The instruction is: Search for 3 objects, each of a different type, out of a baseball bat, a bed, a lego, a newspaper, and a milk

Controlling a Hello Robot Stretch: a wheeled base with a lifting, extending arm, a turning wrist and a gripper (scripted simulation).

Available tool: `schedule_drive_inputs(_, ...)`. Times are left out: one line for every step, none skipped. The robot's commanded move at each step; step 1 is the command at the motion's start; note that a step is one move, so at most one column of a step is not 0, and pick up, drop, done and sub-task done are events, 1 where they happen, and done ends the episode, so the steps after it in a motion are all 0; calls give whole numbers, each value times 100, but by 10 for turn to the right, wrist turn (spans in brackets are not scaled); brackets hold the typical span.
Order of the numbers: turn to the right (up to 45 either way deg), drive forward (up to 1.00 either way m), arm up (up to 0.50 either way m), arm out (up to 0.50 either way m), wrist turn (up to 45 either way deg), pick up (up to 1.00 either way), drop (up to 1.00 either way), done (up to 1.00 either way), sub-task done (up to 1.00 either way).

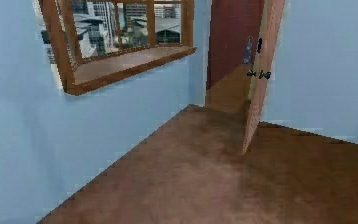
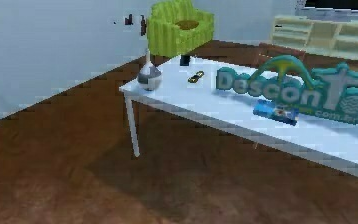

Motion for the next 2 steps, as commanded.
schedule_drive_inputs(0,100,0,0,0,0,0,0,0)
schedule_drive_inputs(30,0,0,0,0,0,0,0,0)
